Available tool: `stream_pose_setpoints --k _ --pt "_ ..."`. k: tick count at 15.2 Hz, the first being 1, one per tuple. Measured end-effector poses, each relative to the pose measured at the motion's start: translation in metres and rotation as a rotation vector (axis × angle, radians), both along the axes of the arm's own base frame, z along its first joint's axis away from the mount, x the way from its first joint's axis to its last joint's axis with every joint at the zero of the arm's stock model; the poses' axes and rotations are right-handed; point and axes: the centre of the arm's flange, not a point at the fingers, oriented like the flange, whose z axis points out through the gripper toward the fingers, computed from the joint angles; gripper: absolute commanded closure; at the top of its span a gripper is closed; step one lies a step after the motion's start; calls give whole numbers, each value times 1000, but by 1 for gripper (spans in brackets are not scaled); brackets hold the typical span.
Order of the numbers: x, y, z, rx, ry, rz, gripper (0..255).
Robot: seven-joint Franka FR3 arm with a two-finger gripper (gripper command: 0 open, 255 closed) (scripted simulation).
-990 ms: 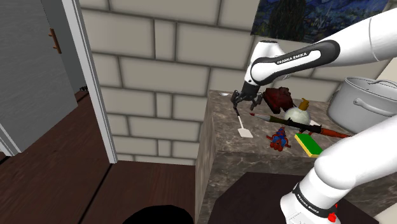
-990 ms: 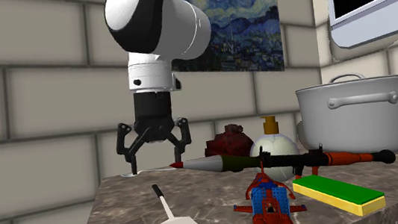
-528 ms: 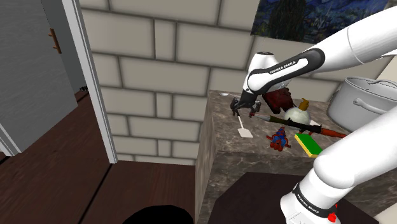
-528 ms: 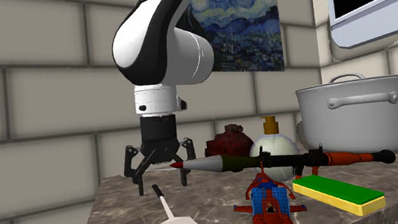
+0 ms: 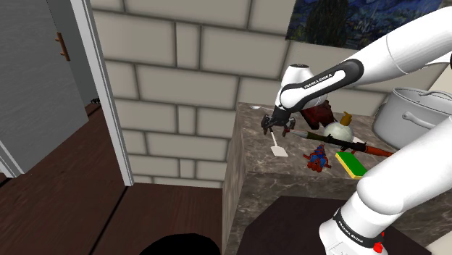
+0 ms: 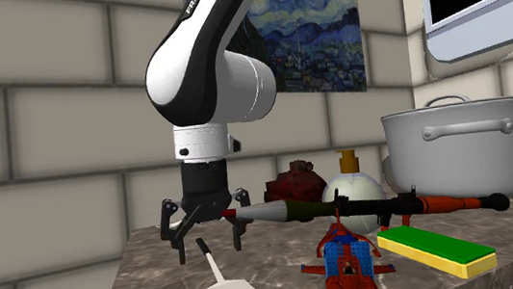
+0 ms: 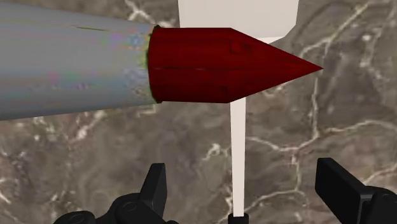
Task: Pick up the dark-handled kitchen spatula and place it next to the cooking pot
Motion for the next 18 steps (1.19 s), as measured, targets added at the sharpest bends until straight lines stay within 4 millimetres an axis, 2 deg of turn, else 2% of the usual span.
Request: stream_pose_setpoints --k 1,2,12,18 --pt "0 0 0 0 0 0 0" --pt "0 0 0 0 0 0 255" --pt "0 0 0 0 0 0 255" --pt "1 0 25 0 -1 0 255"
